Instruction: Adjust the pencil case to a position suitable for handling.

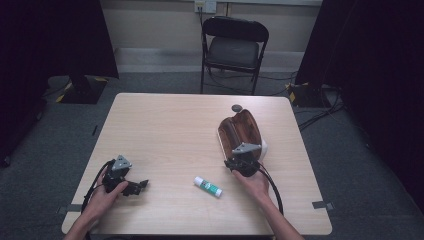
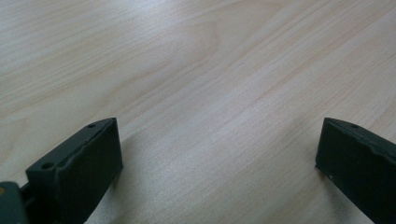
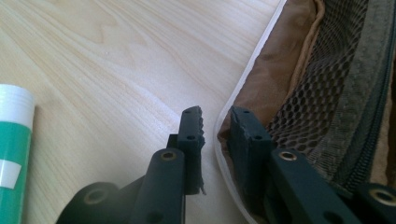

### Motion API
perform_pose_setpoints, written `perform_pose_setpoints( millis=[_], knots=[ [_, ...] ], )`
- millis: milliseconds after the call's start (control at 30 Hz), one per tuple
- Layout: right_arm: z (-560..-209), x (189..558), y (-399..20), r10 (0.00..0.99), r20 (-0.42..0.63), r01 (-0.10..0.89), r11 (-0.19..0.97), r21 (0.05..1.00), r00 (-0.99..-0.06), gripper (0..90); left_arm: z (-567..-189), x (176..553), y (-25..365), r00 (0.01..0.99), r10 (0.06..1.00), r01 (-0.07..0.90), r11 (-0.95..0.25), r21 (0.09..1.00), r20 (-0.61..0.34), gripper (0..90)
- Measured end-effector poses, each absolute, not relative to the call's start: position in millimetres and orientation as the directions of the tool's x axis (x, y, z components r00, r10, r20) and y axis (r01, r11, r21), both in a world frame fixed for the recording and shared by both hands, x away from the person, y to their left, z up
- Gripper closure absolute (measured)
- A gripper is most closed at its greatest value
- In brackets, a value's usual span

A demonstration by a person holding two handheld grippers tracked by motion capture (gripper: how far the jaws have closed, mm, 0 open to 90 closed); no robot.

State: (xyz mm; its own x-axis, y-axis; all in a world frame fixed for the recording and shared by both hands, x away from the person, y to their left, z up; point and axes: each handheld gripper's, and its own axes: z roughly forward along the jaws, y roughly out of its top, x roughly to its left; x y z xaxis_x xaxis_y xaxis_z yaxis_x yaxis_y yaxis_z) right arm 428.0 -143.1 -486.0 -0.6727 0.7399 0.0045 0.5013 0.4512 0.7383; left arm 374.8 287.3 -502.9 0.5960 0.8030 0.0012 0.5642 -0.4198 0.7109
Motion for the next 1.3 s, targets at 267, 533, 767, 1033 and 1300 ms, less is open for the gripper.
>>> perform_pose_setpoints(
  millis=[267,533,767,1033,1300],
  knots=[
    [-486.7,421.7,-149.7,0.732,0.026,0.516,0.454,0.726,-0.681,72.7,-502.9,374.8,287.3,0.596,0.803,0.564,-0.420,0.711,0.002,0.0],
    [-486.0,408.1,-165.2,0.711,0.033,0.513,0.473,0.716,-0.702,71.1,-502.9,374.7,287.3,0.596,0.803,0.564,-0.420,0.711,0.002,0.0],
    [-484.1,390.8,-183.4,0.708,0.026,0.517,0.489,0.703,-0.706,67.4,-502.9,374.7,287.3,0.596,0.803,0.564,-0.420,0.711,0.001,0.0],
    [-481.1,369.0,-217.0,0.733,0.027,0.540,0.476,0.694,-0.680,60.7,-502.9,374.8,287.3,0.596,0.803,0.564,-0.420,0.711,0.002,0.0],
    [-471.5,354.8,-231.4,0.754,0.032,0.544,0.444,0.712,-0.656,49.7,-502.9,374.8,287.4,0.596,0.803,0.564,-0.420,0.711,0.001,0.0]
  ],
)
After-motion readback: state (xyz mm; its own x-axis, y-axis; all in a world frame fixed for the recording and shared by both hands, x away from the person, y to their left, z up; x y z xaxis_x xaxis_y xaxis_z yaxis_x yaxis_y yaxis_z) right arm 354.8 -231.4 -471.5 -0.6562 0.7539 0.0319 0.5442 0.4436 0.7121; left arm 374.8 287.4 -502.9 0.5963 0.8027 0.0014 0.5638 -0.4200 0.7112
